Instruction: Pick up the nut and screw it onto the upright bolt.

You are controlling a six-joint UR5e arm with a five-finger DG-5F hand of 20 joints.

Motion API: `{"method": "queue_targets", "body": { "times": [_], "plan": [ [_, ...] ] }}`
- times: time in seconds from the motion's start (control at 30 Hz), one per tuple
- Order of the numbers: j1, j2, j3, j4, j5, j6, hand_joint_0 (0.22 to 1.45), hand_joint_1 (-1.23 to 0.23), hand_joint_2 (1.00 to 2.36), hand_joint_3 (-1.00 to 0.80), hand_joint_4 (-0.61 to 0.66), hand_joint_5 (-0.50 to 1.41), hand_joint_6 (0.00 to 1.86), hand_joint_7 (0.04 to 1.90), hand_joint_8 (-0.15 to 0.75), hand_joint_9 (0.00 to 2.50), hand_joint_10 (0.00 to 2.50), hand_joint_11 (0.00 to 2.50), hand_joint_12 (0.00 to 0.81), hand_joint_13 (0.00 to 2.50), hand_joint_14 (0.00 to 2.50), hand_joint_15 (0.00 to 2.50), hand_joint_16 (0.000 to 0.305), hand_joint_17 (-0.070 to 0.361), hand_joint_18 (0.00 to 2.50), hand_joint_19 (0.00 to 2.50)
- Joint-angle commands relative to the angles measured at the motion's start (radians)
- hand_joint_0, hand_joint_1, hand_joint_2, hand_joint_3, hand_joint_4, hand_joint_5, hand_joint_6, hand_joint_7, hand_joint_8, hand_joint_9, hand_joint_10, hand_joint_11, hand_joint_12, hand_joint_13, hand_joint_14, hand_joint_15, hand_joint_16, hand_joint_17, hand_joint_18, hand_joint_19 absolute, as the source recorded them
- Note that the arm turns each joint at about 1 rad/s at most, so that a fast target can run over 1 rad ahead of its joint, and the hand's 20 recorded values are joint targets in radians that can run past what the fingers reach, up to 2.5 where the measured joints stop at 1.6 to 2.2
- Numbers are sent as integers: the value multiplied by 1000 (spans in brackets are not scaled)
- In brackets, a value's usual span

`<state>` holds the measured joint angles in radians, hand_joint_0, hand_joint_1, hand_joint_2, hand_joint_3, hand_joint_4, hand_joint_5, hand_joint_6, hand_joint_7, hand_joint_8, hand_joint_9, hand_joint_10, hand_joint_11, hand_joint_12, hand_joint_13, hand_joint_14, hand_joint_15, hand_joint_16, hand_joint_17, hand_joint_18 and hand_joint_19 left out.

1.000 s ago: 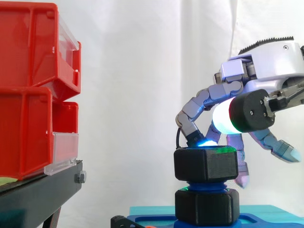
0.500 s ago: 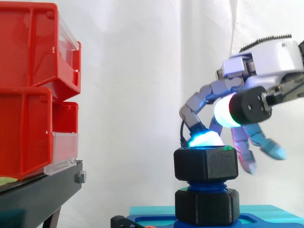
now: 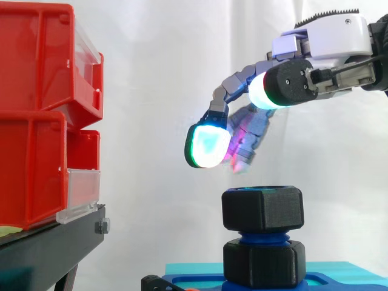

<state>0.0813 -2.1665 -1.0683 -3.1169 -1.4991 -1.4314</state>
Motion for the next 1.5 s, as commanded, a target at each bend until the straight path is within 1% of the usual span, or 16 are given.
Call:
{"method": "queue_targets", "body": {
  "times": [0.0,0.03,0.07,0.13,0.2,0.3,0.37,0.4,0.57,0.7,1.0,1.17,1.47],
  "plan": [
    [17,-3,-2,3,7,2,499,-173,1000,-500,134,-132,502,691,221,787,0,0,245,531,0,0,23,51,194,0],
    [25,-3,-9,4,7,3,498,-170,1000,-500,132,-133,502,693,222,742,0,0,251,492,0,0,24,53,141,0],
    [26,-3,-9,4,8,5,496,-165,1000,-500,133,-134,502,694,221,735,0,0,254,487,0,0,24,53,136,0],
    [38,-4,-9,8,8,11,491,-151,1000,-500,125,-136,502,688,214,668,0,0,261,425,0,0,25,56,51,0],
    [41,-4,-10,8,10,11,489,-146,1000,-500,124,-137,502,686,213,640,0,0,265,402,0,0,26,58,15,0],
    [48,-4,-28,9,8,16,483,-134,1000,-500,126,-139,502,676,209,581,0,0,273,345,0,0,27,61,0,0],
    [49,-4,-42,17,11,19,482,-129,1000,-500,123,-142,502,671,210,560,0,0,275,341,0,0,28,62,0,0],
    [52,-4,-53,31,14,22,482,-128,1000,-500,120,-144,502,670,211,558,0,0,276,356,0,0,28,63,0,0],
    [55,-3,-64,58,14,29,482,-135,1000,-500,124,-147,502,672,214,550,0,0,274,379,0,0,27,61,0,0],
    [55,-4,-65,55,11,29,484,-145,1000,-500,127,-148,502,683,217,554,0,0,277,400,0,0,27,61,13,0],
    [57,-4,-65,54,16,29,497,-164,1000,-500,176,-119,503,822,241,610,0,0,276,463,0,0,25,56,89,0],
    [63,-3,-65,54,16,29,503,-176,1000,-500,188,-112,503,840,248,635,0,0,273,485,0,0,24,55,116,0],
    [80,-4,-65,44,43,46,507,-192,1000,-500,190,-108,503,844,250,662,0,0,271,520,0,0,24,54,153,0]
  ]
}}
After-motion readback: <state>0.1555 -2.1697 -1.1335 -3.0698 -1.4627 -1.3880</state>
